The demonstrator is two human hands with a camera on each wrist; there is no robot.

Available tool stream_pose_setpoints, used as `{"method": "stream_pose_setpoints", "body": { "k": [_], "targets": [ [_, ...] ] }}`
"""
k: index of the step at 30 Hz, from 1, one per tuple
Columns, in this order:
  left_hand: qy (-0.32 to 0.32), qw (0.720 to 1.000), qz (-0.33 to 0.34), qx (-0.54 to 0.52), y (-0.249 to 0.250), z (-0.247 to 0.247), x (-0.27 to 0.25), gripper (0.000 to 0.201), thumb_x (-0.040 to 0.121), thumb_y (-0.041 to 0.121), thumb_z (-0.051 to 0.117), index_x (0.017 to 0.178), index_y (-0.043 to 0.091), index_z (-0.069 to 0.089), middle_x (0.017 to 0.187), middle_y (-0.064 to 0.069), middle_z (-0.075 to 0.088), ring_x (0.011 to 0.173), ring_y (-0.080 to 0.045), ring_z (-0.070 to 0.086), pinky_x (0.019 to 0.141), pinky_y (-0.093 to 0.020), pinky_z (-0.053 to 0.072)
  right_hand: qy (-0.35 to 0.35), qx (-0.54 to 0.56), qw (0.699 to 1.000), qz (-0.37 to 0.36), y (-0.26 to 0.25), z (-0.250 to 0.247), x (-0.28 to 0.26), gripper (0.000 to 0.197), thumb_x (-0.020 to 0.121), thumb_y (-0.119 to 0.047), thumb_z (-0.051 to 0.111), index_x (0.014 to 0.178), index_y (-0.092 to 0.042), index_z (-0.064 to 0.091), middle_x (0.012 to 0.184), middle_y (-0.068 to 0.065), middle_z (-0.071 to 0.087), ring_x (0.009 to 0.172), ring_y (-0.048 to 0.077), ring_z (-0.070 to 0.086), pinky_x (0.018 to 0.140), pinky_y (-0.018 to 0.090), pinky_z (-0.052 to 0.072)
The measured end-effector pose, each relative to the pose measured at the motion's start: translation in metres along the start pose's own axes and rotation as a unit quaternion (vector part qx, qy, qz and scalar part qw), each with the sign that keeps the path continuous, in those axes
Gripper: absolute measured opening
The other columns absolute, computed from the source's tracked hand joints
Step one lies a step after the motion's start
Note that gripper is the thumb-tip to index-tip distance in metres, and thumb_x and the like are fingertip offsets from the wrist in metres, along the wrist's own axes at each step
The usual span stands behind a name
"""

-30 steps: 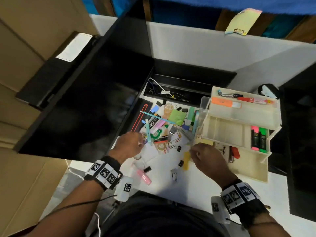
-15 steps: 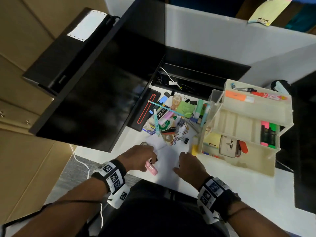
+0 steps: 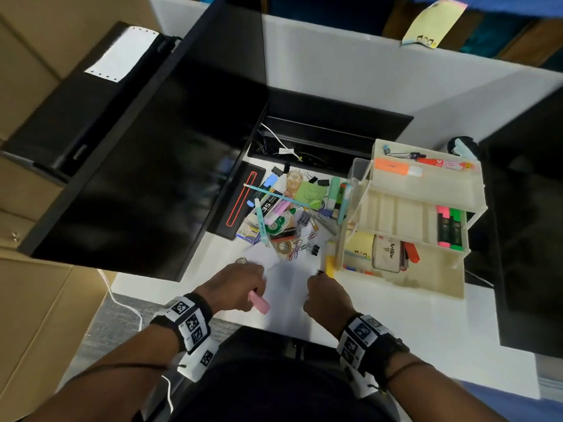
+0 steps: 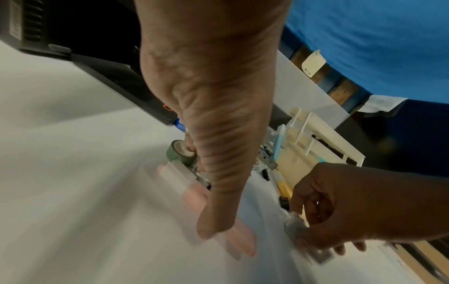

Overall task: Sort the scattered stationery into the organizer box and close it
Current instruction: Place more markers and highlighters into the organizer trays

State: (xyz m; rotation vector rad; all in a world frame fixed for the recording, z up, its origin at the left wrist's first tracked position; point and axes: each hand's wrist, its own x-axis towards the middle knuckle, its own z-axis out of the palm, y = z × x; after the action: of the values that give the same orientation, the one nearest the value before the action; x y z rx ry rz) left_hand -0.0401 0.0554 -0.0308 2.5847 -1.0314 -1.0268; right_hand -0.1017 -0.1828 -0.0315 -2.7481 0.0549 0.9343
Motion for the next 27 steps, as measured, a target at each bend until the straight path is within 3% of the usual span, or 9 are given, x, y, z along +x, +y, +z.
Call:
{"method": "stream_pose_setpoints", "body": {
  "k": [4, 9, 11, 14, 16, 18, 20, 24, 27],
  "targets": [
    [0.019, 0.998, -0.002, -0.057, -0.001, -0.009, 0.005, 0.024, 0.071, 0.033, 0.08, 0.094, 0.032, 0.072, 0.095, 0.014, 0.049, 0.087, -0.013, 0.06, 0.072, -0.033, 0.051, 0.03, 0.057, 0.998, -0.011, 0.004, -0.011, -0.004, 0.019, 0.087, -0.017, 0.063, 0.099, -0.003, 0.064, 0.104, 0.016, 0.065, 0.097, 0.035, 0.067, 0.071, 0.032, 0.051],
    [0.094, 0.982, -0.005, -0.163, 0.006, -0.031, 0.013, 0.026, 0.07, 0.037, 0.084, 0.094, 0.035, 0.074, 0.103, 0.03, 0.05, 0.089, 0.009, 0.056, 0.067, -0.011, 0.044, 0.137, 0.201, 0.969, -0.035, 0.028, -0.038, -0.024, 0.034, 0.075, -0.045, 0.073, 0.062, -0.015, 0.063, 0.06, -0.001, 0.061, 0.053, 0.016, 0.056, 0.054, 0.036, 0.051],
    [0.117, 0.97, -0.012, -0.212, 0.012, -0.041, 0.019, 0.028, 0.068, 0.041, 0.084, 0.093, 0.036, 0.074, 0.107, 0.031, 0.056, 0.094, 0.008, 0.059, 0.073, -0.019, 0.053, 0.169, 0.275, 0.946, -0.042, 0.04, -0.06, -0.038, 0.038, 0.074, -0.048, 0.083, 0.057, -0.022, 0.06, 0.053, -0.007, 0.054, 0.048, 0.01, 0.045, 0.05, 0.026, 0.04],
    [0.139, 0.96, -0.01, -0.242, 0.027, -0.061, 0.031, 0.024, 0.07, 0.048, 0.079, 0.089, 0.034, 0.072, 0.098, 0.02, 0.068, 0.093, -0.001, 0.064, 0.083, -0.037, 0.058, 0.187, 0.493, 0.85, -0.006, 0.065, -0.081, -0.048, 0.031, 0.069, -0.041, 0.093, 0.07, -0.021, 0.069, 0.073, 0.0, 0.069, 0.066, 0.016, 0.065, 0.068, 0.026, 0.051],
    [0.139, 0.962, -0.013, -0.234, 0.043, -0.076, 0.04, 0.023, 0.077, 0.048, 0.079, 0.082, 0.028, 0.068, 0.086, 0.012, 0.071, 0.084, -0.006, 0.067, 0.079, -0.036, 0.058, 0.173, 0.63, 0.756, 0.027, 0.086, -0.088, -0.05, 0.05, 0.068, -0.038, 0.094, 0.089, 0.0, 0.069, 0.095, 0.015, 0.075, 0.091, 0.034, 0.073, 0.086, 0.04, 0.057],
    [0.139, 0.961, -0.019, -0.238, 0.058, -0.088, 0.049, 0.026, 0.079, 0.051, 0.08, 0.086, 0.029, 0.069, 0.083, 0.012, 0.072, 0.078, -0.007, 0.067, 0.076, -0.033, 0.058, 0.177, 0.713, 0.678, 0.032, 0.107, -0.092, -0.054, 0.056, 0.076, -0.034, 0.088, 0.096, 0.01, 0.061, 0.096, 0.02, 0.072, 0.087, 0.037, 0.071, 0.081, 0.043, 0.06],
    [0.143, 0.961, -0.006, -0.238, 0.071, -0.098, 0.059, 0.024, 0.077, 0.053, 0.081, 0.091, 0.036, 0.071, 0.082, 0.017, 0.072, 0.075, -0.003, 0.068, 0.074, -0.035, 0.061, 0.199, 0.749, 0.631, 0.027, 0.128, -0.098, -0.061, 0.038, 0.083, -0.035, 0.082, 0.091, -0.004, 0.062, 0.089, 0.017, 0.066, 0.079, 0.028, 0.065, 0.073, 0.038, 0.057],
    [0.169, 0.961, 0.026, -0.218, 0.109, -0.124, 0.075, 0.02, 0.085, 0.042, 0.082, 0.101, 0.049, 0.072, 0.083, 0.039, 0.068, 0.078, 0.009, 0.066, 0.064, -0.021, 0.054, 0.244, 0.695, 0.674, 0.055, 0.174, -0.104, -0.07, 0.018, 0.1, -0.036, 0.066, 0.098, -0.018, 0.067, 0.075, -0.003, 0.063, 0.064, 0.014, 0.054, 0.062, 0.023, 0.047],
    [0.197, 0.955, 0.046, -0.216, 0.137, -0.14, 0.095, 0.022, 0.088, 0.04, 0.081, 0.109, 0.044, 0.075, 0.087, 0.036, 0.07, 0.085, 0.009, 0.067, 0.069, -0.02, 0.057, 0.251, 0.597, 0.76, 0.06, 0.205, -0.102, -0.069, 0.018, 0.104, -0.034, 0.057, 0.11, -0.02, 0.065, 0.079, -0.011, 0.064, 0.07, 0.012, 0.057, 0.066, 0.019, 0.049]
  ]
}}
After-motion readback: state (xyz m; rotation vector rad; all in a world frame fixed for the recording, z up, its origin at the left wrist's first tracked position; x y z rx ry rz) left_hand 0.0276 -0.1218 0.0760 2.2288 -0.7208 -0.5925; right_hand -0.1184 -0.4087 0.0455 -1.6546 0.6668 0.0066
